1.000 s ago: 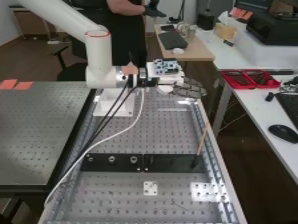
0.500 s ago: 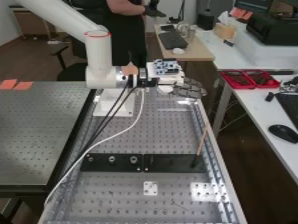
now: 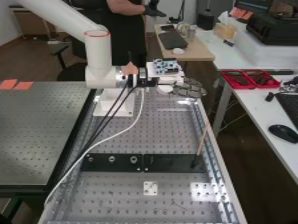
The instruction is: Grab the drill bit and place it in the clear container
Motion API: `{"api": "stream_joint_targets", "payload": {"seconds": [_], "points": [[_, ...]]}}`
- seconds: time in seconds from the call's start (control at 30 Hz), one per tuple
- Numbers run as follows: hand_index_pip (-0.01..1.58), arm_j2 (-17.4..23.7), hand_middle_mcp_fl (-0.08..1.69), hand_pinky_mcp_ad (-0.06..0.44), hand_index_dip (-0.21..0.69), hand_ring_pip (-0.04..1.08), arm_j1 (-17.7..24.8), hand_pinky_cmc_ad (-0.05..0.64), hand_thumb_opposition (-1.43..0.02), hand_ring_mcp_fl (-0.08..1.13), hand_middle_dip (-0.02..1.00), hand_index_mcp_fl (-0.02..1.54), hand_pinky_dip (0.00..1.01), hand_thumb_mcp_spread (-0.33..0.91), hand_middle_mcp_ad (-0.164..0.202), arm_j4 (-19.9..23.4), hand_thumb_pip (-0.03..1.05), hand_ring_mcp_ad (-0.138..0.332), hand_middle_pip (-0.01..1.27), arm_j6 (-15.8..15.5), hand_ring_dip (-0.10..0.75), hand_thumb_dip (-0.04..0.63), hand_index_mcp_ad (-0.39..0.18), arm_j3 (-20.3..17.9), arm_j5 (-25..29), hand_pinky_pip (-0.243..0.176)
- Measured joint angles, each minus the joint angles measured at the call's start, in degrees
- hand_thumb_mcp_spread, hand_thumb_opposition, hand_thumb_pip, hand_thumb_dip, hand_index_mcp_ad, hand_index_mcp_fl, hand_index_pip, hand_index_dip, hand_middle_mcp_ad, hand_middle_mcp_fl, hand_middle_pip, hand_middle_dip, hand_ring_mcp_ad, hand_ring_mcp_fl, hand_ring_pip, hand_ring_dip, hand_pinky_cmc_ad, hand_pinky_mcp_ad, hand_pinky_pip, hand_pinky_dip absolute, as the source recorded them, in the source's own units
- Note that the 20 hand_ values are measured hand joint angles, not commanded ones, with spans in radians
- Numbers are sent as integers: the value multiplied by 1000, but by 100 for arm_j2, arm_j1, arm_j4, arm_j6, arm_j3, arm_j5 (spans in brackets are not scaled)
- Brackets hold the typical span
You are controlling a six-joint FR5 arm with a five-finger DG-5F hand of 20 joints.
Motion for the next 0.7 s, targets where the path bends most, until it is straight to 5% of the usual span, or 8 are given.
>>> {"api": "stream_joint_targets", "payload": {"seconds": [0.7], "points": [[771, -2, 215, 168, 328, 108, -9, 278, -1045, 68, 138, 1033, 169, 696, 59, -27, 382, 201, 161, 21, 16, 316, -141, 28, 6, -91]]}}
